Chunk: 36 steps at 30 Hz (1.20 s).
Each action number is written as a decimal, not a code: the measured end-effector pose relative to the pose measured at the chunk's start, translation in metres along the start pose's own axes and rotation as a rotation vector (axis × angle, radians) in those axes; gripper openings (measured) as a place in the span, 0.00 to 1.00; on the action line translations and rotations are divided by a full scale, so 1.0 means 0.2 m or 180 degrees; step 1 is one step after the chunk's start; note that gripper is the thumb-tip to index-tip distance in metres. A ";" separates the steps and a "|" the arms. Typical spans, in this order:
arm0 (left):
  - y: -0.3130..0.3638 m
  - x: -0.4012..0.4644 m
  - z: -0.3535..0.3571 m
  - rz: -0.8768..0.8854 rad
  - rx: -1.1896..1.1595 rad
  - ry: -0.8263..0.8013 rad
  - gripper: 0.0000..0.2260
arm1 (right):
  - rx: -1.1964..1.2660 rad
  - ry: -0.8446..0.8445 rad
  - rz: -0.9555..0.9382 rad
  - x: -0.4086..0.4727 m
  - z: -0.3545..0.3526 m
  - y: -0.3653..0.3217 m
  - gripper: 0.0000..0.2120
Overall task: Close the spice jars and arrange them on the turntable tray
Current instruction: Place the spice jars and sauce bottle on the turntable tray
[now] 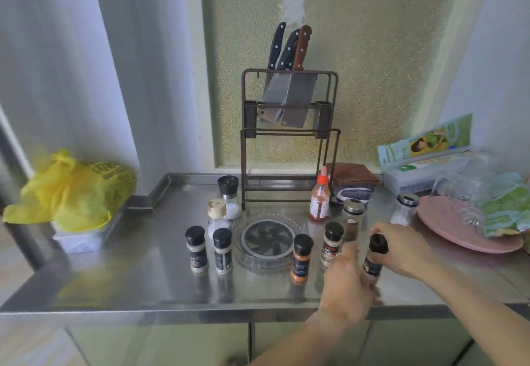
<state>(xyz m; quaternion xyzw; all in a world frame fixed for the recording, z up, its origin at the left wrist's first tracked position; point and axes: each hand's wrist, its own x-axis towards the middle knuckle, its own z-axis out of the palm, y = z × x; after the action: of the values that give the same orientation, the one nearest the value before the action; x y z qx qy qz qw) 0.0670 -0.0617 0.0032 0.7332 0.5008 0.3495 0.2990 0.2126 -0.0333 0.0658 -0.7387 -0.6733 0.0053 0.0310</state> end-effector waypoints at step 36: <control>-0.81 0.61 -1.43 -0.0899 0.2405 -0.0565 0.25 | 0.0708 -0.0126 -0.1360 1.14 0.21 -1.60 0.23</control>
<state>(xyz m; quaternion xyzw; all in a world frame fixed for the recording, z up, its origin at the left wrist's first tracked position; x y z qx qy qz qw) -0.2188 0.1307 0.0662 0.7428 0.6618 0.0319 0.0957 -0.0855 0.2241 0.0482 -0.5712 -0.8101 0.0872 0.0993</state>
